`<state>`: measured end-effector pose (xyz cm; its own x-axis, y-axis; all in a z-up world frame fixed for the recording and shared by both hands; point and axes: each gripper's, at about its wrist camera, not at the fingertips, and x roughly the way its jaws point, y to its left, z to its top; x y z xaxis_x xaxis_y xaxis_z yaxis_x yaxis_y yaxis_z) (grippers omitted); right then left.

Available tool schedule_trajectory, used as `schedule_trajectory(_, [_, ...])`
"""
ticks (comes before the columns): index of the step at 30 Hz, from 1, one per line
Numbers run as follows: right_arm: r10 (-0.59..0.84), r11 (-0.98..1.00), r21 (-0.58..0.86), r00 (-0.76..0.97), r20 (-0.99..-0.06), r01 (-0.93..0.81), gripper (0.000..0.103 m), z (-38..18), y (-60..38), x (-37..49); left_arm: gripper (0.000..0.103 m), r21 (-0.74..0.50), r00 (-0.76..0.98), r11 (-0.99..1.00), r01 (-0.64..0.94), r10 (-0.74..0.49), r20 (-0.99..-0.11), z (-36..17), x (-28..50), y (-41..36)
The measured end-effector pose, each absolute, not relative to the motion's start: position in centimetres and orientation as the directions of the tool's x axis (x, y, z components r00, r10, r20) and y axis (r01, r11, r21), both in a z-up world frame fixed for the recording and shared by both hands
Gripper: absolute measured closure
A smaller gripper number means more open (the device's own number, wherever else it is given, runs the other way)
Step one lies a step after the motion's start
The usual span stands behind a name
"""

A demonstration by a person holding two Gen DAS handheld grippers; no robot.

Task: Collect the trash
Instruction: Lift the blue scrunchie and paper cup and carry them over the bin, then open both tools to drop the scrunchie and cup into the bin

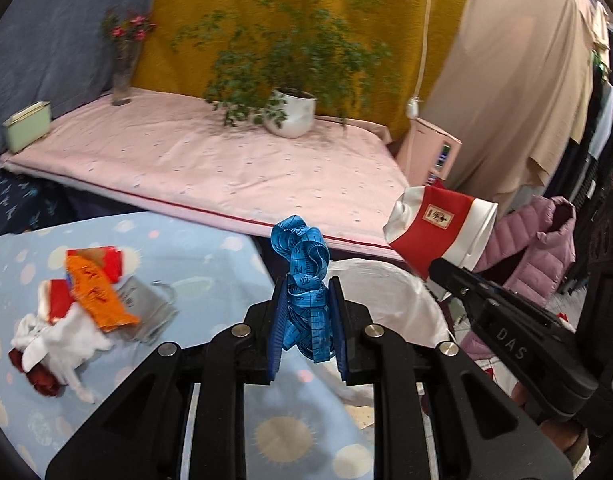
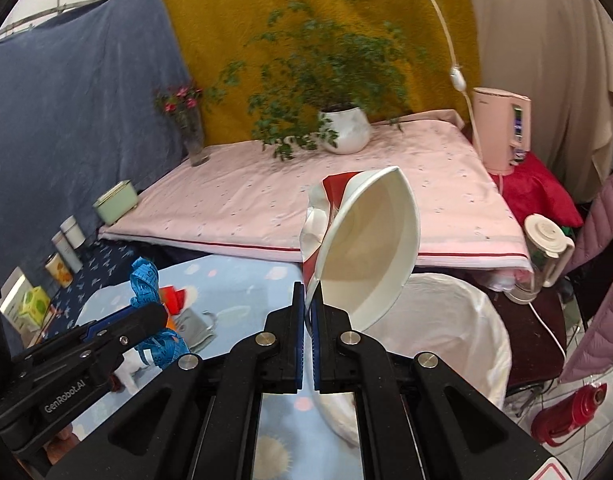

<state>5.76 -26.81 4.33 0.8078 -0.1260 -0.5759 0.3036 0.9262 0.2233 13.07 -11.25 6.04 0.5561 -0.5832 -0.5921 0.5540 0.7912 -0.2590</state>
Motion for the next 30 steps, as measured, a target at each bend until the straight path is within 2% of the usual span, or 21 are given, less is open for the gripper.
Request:
schedule_trajectory(9, [-0.163, 0.895, 0.246, 0.786, -0.596, 0.372, 0.100, 2.6, -30.9, 4.0, 0.083, -0.256, 0.476, 0.732, 0.631, -0.627, -0.617, 5.5, 12.5, -17.4])
schedule_trajectory(19, [-0.170, 0.879, 0.262, 0.774, -0.610, 0.399, 0.100, 1.6, -32.8, 3.9, 0.082, -0.262, 0.440, 0.700, 0.665, -0.650, -0.620, 5.1, 12.7, -20.4])
schedule_trajectory(20, [-0.176, 0.877, 0.258, 0.772, -0.610, 0.404, 0.099, 1.5, -32.9, 4.0, 0.079, -0.266, 0.441, 0.699, 0.664, -0.654, -0.615, 5.1, 12.8, -20.5])
schedule_trajectory(21, [-0.182, 0.875, 0.258, 0.772, -0.608, 0.410, 0.097, 1.5, -33.0, 4.0, 0.066, -0.262, 0.453, 0.707, 0.657, -0.648, -0.613, 5.1, 12.8, -20.5])
schedule_trajectory(23, [-0.190, 0.868, 0.264, 0.771, -0.607, 0.421, 0.083, 1.4, -33.3, 3.9, 0.054, -0.248, 0.477, 0.721, 0.648, -0.637, -0.605, 5.2, 12.8, -20.5])
schedule_trajectory(25, [-0.196, 0.860, 0.273, 0.775, -0.601, 0.430, 0.073, 1.4, -33.5, 3.7, 0.053, -0.235, 0.490, 0.729, 0.643, -0.627, -0.606, 5.2, 12.9, -20.4])
schedule_trajectory(27, [-0.198, 0.858, 0.276, 0.775, -0.600, 0.433, 0.071, 1.5, -33.5, 3.7, 0.048, -0.233, 0.496, 0.739, 0.632, -0.616, -0.612, 5.0, 13.1, -20.1])
schedule_trajectory(30, [-0.197, 0.862, 0.272, 0.776, -0.599, 0.428, 0.071, 1.7, -33.2, 3.7, 0.046, -0.232, 0.511, 0.756, 0.612, -0.602, -0.614, 4.9, 13.2, -19.6])
